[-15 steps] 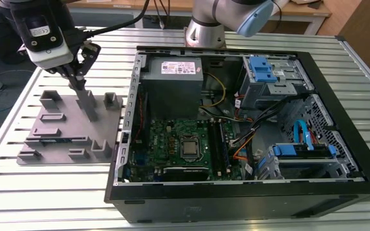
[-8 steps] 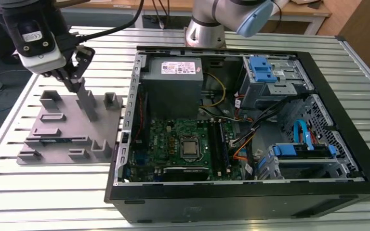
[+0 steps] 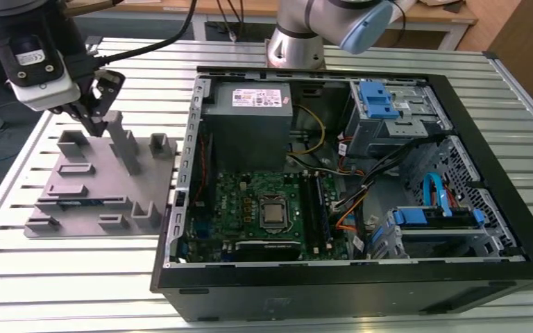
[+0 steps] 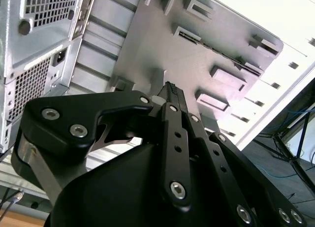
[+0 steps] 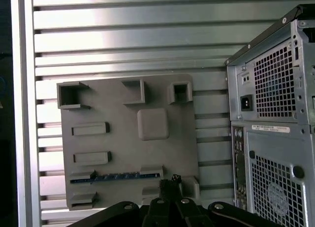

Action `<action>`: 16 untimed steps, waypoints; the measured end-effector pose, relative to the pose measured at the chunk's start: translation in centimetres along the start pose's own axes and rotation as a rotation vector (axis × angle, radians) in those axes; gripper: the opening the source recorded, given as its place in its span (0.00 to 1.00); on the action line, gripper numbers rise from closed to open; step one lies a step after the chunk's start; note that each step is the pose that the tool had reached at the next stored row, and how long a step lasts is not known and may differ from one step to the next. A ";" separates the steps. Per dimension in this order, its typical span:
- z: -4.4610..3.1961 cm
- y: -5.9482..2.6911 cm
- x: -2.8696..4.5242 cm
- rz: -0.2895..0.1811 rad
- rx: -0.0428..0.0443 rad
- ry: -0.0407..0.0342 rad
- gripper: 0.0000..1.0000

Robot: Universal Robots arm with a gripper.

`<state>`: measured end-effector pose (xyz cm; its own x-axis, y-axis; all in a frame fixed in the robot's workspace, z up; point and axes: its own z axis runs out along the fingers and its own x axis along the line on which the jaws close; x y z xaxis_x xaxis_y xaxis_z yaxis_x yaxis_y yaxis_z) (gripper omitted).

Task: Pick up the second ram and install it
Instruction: 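Reach for the second ram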

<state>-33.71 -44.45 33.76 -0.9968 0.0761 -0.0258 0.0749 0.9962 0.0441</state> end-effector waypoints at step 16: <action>0.93 -0.12 1.06 0.000 -0.0002 -0.0001 0.11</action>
<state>-34.75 -44.46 32.79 -0.9968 0.0762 -0.0259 0.0750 0.9962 0.0443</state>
